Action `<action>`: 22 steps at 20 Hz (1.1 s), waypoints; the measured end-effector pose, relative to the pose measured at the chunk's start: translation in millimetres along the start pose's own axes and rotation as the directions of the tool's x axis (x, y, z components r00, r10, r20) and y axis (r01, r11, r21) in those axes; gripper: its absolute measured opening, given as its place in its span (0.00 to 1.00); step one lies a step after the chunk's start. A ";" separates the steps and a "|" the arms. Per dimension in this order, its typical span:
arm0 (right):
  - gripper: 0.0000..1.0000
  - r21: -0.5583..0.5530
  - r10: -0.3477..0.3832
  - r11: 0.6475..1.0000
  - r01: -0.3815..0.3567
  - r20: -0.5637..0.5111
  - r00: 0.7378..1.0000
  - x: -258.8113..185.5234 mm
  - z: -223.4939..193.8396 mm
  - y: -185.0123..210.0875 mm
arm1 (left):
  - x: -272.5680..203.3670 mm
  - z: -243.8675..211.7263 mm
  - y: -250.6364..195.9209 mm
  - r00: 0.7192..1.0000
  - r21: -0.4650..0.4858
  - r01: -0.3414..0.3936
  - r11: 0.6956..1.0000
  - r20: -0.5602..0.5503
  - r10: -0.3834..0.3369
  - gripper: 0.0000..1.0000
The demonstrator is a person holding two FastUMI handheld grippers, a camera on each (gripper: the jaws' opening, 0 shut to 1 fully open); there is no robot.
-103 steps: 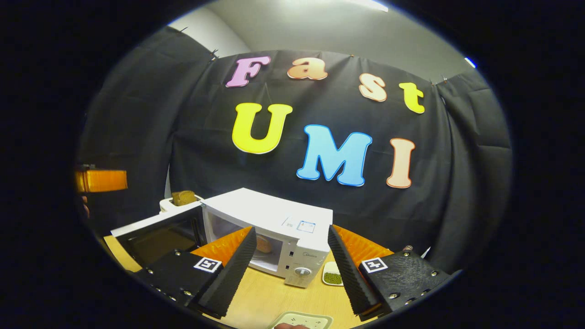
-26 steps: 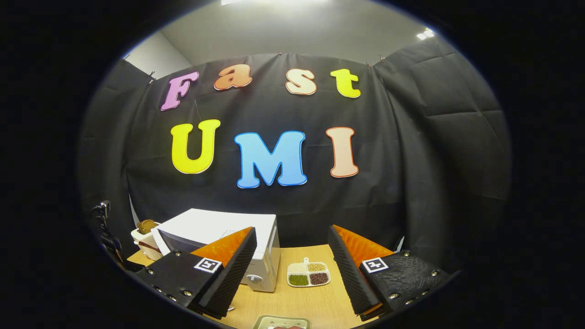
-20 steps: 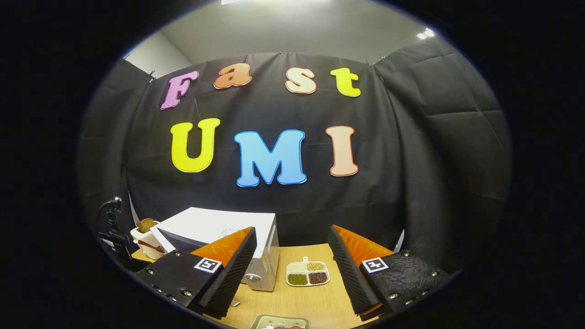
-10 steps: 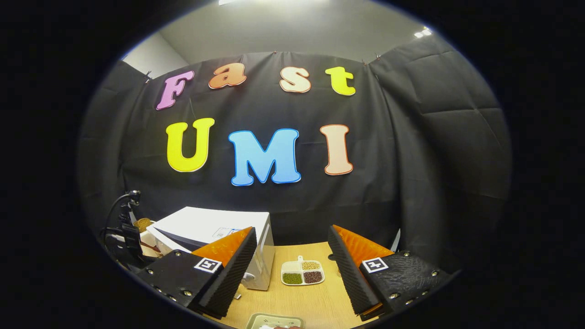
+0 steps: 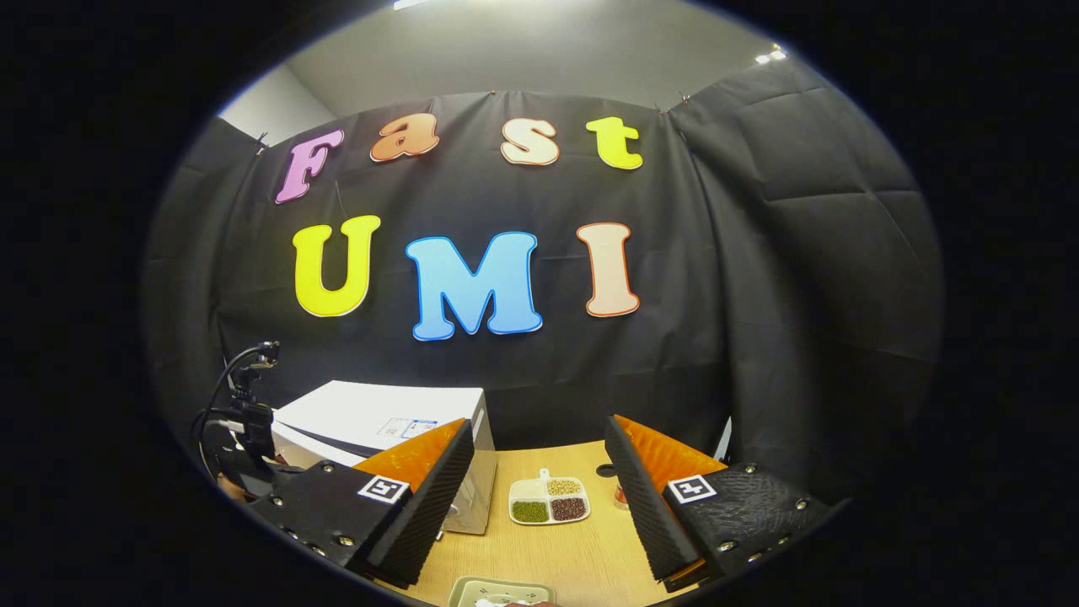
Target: Open the microwave oven with the left hand, put the food in, and close the microwave oven.
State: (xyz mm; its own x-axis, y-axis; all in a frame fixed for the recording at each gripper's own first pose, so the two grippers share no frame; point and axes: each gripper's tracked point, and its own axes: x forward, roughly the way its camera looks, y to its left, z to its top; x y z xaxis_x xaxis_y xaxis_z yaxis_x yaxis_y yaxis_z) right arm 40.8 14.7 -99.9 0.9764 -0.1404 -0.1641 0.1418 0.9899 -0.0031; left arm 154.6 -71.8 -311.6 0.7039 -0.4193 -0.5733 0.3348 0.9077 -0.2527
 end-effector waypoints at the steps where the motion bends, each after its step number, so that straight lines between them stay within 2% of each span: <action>1: 0.96 0.001 -0.002 1.000 0.002 -0.001 1.000 1.3 -0.2 -0.7 | 2.1 1.1 0.0 1.000 -0.002 -0.001 1.000 0.000 0.001 0.07; 7: 0.96 0.005 0.000 1.000 0.000 -0.016 1.000 9.6 -4.5 -1.4 | 20.5 -2.9 8.2 0.998 -0.055 -0.043 0.998 -0.038 0.041 0.07; 10: 0.96 0.003 -0.005 1.000 0.005 -0.016 1.000 13.4 -3.6 -3.5 | 23.2 -8.6 10.6 0.996 -0.047 -0.067 0.997 -0.055 0.064 0.07; 16: 0.96 0.015 -0.009 1.000 0.009 -0.034 0.999 22.8 -8.4 -6.2 | 23.6 -8.5 10.7 0.997 -0.036 -0.054 0.998 -0.051 0.053 0.07; 22: 0.96 0.022 0.019 1.000 -0.018 -0.040 0.999 21.9 -8.3 5.8 | 24.9 -7.6 10.6 0.998 -0.037 -0.047 0.998 -0.048 0.045 0.07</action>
State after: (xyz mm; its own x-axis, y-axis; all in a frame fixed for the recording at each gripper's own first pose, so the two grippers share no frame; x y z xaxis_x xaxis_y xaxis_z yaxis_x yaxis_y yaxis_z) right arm 61.6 17.5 -111.7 0.9717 -0.1210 -0.2030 0.1280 0.9915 0.0216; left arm 170.9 -72.5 -334.4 0.6872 -0.3770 -0.6210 0.2782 0.9262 -0.2545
